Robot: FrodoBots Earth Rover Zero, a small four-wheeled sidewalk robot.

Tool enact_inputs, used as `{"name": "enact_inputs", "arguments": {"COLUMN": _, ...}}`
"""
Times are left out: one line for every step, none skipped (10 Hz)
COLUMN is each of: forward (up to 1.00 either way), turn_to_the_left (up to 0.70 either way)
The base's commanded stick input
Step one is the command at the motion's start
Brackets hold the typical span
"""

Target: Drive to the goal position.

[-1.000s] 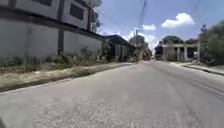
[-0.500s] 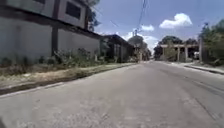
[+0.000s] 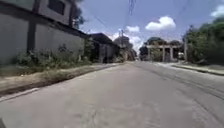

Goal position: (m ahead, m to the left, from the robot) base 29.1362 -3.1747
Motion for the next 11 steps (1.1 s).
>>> {"name": "enact_inputs", "arguments": {"forward": 1.0, "turn_to_the_left": -0.37}}
{"name": "enact_inputs", "arguments": {"forward": 1.0, "turn_to_the_left": -0.37}}
{"name": "enact_inputs", "arguments": {"forward": 1.0, "turn_to_the_left": -0.24}}
{"name": "enact_inputs", "arguments": {"forward": 1.0, "turn_to_the_left": -0.1}}
{"name": "enact_inputs", "arguments": {"forward": 1.0, "turn_to_the_left": 0.03}}
{"name": "enact_inputs", "arguments": {"forward": 1.0, "turn_to_the_left": 0.03}}
{"name": "enact_inputs", "arguments": {"forward": 1.0, "turn_to_the_left": 0.03}}
{"name": "enact_inputs", "arguments": {"forward": 1.0, "turn_to_the_left": 0.03}}
{"name": "enact_inputs", "arguments": {"forward": 1.0, "turn_to_the_left": 0.03}}
{"name": "enact_inputs", "arguments": {"forward": 1.0, "turn_to_the_left": 0.03}}
{"name": "enact_inputs", "arguments": {"forward": 1.0, "turn_to_the_left": 0.03}}
